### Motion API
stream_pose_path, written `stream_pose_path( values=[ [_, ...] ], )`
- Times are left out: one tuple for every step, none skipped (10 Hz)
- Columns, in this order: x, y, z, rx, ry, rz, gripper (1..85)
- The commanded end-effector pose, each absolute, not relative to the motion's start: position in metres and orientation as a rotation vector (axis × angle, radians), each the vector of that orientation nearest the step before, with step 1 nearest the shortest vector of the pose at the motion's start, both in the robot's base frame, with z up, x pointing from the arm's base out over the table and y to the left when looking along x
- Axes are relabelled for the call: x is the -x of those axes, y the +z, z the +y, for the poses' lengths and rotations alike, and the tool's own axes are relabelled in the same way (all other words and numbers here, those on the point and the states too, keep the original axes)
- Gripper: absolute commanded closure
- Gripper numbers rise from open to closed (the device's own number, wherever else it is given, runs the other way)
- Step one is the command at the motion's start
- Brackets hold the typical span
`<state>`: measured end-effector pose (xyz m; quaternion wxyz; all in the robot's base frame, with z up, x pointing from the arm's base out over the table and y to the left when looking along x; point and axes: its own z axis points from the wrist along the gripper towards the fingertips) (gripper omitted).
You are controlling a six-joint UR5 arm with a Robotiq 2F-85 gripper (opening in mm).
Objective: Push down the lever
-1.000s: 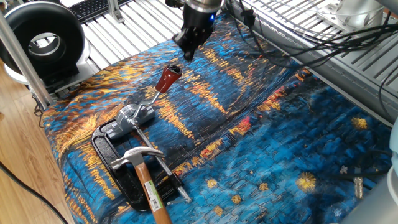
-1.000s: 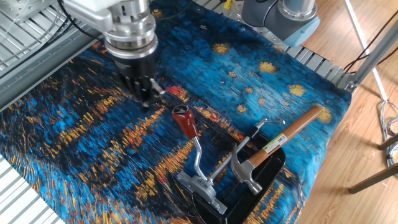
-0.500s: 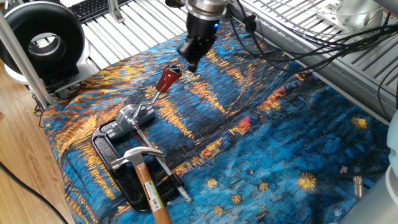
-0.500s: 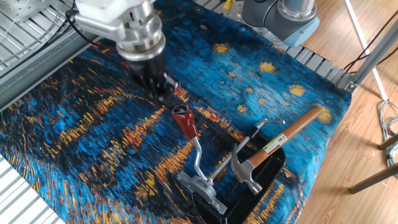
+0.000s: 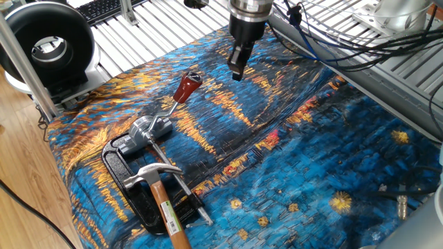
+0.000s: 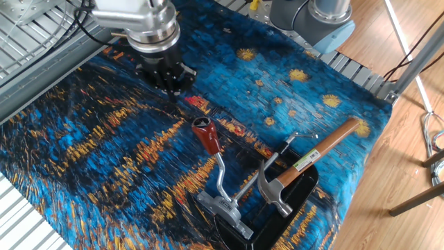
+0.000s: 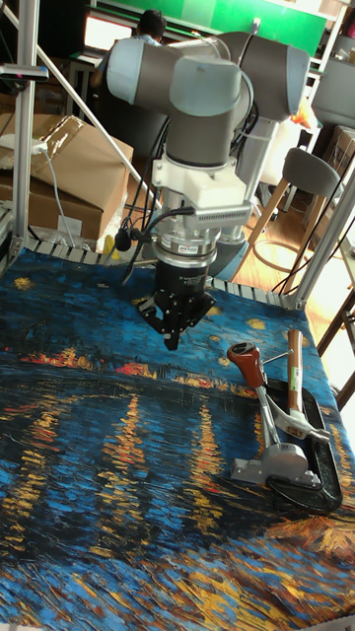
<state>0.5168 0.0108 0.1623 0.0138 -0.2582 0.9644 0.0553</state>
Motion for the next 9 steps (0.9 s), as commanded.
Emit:
stream_pose_path(
  values=[
    [-0.529, 0.168, 0.060, 0.912, 0.336, 2.877, 84.3],
    [-0.535, 0.176, 0.082, 0.920, 0.404, 2.833, 84.3],
    [-0.532, 0.172, 0.075, 0.974, 0.312, 2.858, 84.3],
    [-0.537, 0.166, 0.073, 1.018, 0.249, 2.836, 84.3],
    [-0.546, 0.158, 0.078, 1.026, 0.236, 2.795, 84.3],
    [-0.555, 0.153, 0.084, 1.011, 0.246, 2.759, 84.3],
    [-0.565, 0.153, 0.097, 0.975, 0.278, 2.713, 84.3],
    [-0.564, 0.151, 0.099, 0.975, 0.275, 2.713, 84.3],
    [-0.562, 0.149, 0.094, 0.987, 0.259, 2.719, 84.3]
  ],
)
